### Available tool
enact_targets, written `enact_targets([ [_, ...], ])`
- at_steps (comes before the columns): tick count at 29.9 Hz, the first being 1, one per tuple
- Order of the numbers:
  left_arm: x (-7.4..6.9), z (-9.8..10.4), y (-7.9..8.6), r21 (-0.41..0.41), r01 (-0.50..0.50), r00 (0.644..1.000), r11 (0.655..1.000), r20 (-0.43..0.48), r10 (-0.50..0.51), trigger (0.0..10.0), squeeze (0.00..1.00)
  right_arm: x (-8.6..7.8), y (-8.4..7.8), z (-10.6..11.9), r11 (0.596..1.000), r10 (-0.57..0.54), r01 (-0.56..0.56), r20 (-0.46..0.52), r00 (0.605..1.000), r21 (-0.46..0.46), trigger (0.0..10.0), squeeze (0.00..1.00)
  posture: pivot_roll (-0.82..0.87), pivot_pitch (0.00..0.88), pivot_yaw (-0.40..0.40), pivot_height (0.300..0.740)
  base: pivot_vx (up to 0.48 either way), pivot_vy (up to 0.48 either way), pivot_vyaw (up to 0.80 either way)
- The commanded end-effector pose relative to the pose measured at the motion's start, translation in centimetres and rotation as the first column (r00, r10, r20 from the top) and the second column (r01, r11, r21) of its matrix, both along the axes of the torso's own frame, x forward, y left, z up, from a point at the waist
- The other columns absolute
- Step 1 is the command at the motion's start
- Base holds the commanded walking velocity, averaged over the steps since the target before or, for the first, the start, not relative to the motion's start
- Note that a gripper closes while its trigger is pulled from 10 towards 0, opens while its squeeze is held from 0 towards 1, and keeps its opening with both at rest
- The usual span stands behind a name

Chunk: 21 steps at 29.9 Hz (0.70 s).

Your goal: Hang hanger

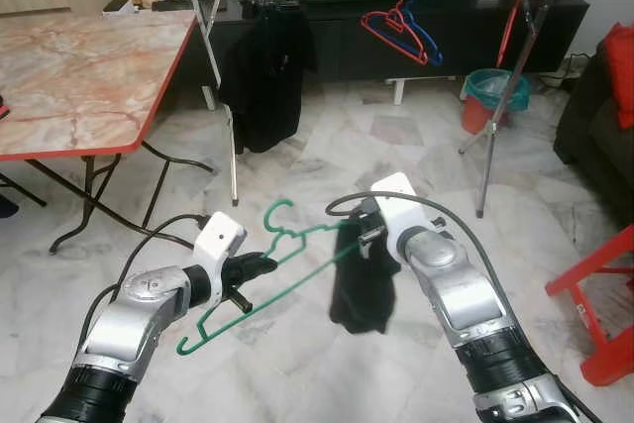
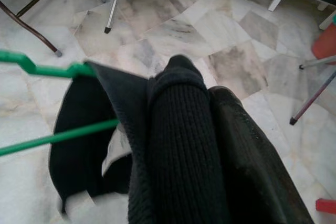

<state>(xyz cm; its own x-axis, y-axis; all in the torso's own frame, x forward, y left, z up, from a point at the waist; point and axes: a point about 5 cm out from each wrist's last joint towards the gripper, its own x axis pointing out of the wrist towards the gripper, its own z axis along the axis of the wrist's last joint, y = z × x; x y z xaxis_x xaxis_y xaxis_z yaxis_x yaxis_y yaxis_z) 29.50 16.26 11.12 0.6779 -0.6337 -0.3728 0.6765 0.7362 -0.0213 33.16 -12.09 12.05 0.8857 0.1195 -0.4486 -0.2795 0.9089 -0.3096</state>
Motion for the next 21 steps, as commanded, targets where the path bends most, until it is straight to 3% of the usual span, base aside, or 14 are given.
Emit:
enact_targets([
  [1, 0.6, 0.5, 1.4, 0.041, -0.076, 0.997, 0.996, 0.035, 0.075, 10.0, 0.00, 0.2, -0.4, 0.9, 1.000, -0.018, 0.019, 0.041, 0.999, -0.018, 10.0, 0.00, -0.05, 0.007, 0.027, 0.740, 0.000, 0.000, 0.00],
  [6, 0.8, 0.5, 1.5, 0.036, -0.089, 0.995, 0.995, 0.043, 0.088, 10.0, 0.00, 0.1, -0.5, 0.7, 0.999, -0.009, 0.010, 0.035, 0.999, -0.035, 10.0, 0.00, -0.05, 0.010, 0.029, 0.740, 0.000, 0.000, 0.00],
  [12, 0.6, 0.8, 0.6, -0.003, -0.031, 0.998, 1.000, 0.052, 0.031, 10.0, 0.00, -0.4, 1.4, 0.7, 0.995, 0.096, -0.096, 0.015, 0.995, -0.005, 10.0, 0.00, -0.05, 0.009, 0.029, 0.740, 0.000, 0.000, 0.00],
  [13, 0.5, 1.0, 0.3, -0.020, -0.010, 0.998, 1.000, 0.055, 0.012, 10.0, 0.00, -0.7, 2.5, 0.9, 0.989, 0.143, -0.143, 0.011, 0.990, 0.032, 10.0, 0.00, -0.05, 0.010, 0.029, 0.740, 0.000, 0.000, 0.00],
  [17, 0.4, 1.1, 0.1, -0.042, 0.010, 0.998, 0.999, 0.056, -0.008, 10.0, 0.00, -1.0, 3.5, 1.4, 0.980, 0.189, -0.189, 0.013, 0.982, 0.069, 10.0, 0.00, -0.05, 0.009, 0.028, 0.740, 0.000, 0.000, 0.00],
  [18, 0.0, 1.3, -0.3, -0.068, 0.060, 0.997, 0.996, 0.057, -0.056, 10.0, 0.00, -1.3, 4.3, 1.8, 0.970, 0.207, -0.208, 0.015, 0.978, 0.124, 10.0, 0.00, -0.05, 0.011, 0.029, 0.740, 0.000, 0.000, 0.00],
  [21, -0.5, 1.5, -0.9, -0.105, 0.122, 0.992, 0.987, 0.051, -0.117, 10.0, 0.00, -1.5, 5.2, 2.3, 0.959, 0.227, -0.228, 0.029, 0.974, 0.169, 10.0, 0.00, -0.05, 0.010, 0.030, 0.740, 0.000, 0.000, 0.00],
])
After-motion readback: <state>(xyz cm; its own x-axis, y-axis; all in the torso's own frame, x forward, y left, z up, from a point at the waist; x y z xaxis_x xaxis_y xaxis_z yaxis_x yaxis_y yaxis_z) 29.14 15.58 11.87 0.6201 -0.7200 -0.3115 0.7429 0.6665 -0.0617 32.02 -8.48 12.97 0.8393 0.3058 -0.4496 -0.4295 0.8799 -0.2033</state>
